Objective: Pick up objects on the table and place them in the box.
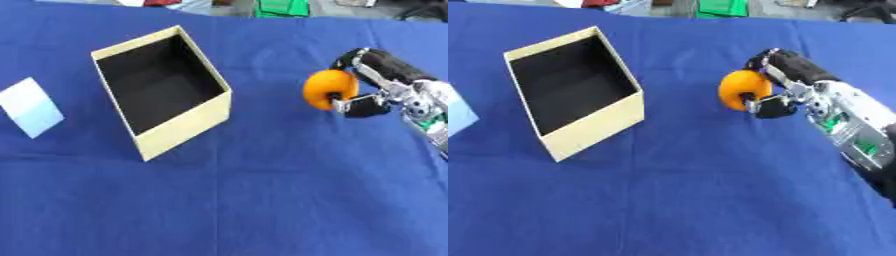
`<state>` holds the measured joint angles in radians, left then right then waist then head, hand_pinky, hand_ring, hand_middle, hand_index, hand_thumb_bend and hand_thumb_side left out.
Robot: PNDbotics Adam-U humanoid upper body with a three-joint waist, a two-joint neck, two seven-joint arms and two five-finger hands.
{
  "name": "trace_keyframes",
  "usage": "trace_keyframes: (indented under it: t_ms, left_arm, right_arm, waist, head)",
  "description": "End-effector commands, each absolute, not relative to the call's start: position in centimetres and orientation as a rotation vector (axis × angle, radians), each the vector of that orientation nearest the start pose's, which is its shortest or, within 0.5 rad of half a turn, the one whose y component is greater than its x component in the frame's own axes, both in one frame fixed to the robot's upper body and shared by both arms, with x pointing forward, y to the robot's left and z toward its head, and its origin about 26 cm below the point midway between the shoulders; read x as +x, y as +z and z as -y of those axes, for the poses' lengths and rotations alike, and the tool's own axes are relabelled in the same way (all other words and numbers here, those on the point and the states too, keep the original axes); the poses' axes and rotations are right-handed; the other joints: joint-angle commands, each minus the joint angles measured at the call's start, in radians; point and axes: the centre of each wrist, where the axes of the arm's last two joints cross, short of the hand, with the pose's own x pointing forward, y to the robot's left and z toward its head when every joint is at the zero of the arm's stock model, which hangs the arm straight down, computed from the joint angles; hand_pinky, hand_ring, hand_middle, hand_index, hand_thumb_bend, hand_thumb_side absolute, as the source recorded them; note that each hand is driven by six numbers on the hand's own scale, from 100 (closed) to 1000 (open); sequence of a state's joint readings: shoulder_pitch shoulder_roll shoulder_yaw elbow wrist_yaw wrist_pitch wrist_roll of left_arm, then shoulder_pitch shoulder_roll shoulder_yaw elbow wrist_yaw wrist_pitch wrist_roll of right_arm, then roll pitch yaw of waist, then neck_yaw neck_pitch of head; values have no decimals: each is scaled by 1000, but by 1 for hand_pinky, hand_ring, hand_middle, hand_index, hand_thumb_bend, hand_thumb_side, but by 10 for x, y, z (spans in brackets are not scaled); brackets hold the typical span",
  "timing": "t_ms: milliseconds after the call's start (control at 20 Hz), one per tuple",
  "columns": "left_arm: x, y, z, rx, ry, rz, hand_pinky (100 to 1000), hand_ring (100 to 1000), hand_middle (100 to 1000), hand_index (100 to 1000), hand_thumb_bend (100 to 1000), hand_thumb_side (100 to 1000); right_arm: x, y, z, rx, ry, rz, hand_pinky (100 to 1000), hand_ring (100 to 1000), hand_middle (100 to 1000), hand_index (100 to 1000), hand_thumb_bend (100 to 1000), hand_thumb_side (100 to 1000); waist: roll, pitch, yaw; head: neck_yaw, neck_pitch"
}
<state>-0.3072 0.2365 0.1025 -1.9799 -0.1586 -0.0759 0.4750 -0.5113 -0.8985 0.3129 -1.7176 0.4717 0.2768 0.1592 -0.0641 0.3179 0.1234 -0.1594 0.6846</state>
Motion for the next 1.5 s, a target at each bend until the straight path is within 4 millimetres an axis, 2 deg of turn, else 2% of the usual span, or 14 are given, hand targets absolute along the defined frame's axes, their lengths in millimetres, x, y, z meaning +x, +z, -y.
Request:
trace_keyframes:
  t_ms: [50, 250, 500, 900, 1200, 1500]
  left_arm:
    - [301, 205, -272, 582, 246, 2429, 457, 678, 631, 699, 106, 1000]
    - [300, 204, -272, 582, 242, 2428, 456, 678, 631, 699, 107, 1000]
    - [300, 204, -272, 579, 233, 2425, 457, 677, 630, 699, 108, 1000]
    - [300, 203, -271, 568, 217, 2422, 457, 677, 630, 699, 110, 1000]
    - [300, 203, -269, 551, 210, 2424, 457, 677, 630, 699, 113, 1000]
    - [301, 203, -268, 534, 209, 2425, 456, 677, 631, 698, 114, 1000]
  right_arm:
    - [334, 263, 311, -1108, 1207, 1603, 793, 865, 585, 686, 100, 100]
    - [325, 287, 303, -1146, 1216, 1676, 795, 864, 589, 685, 100, 100]
    - [318, 313, 286, -1102, 1231, 1764, 798, 865, 590, 688, 100, 100]
    - [324, 343, 251, -964, 1303, 1857, 811, 875, 593, 697, 100, 100]
    - [336, 357, 211, -816, 1363, 1945, 825, 887, 596, 709, 100, 118]
    - [351, 360, 179, -708, 1432, 1976, 832, 893, 600, 716, 100, 149]
  waist:
    - [2, -25, -2]
    - [1, -32, -2]
    - [1, -45, 0]
    - [1, -64, 12]
    - [4, -68, 26]
    - [2, -67, 44]
  head:
    - [4, -4]
    - [5, 1]
    - [1, 11]
    - [-15, 27]
    - [-40, 35]
    - [-60, 40]
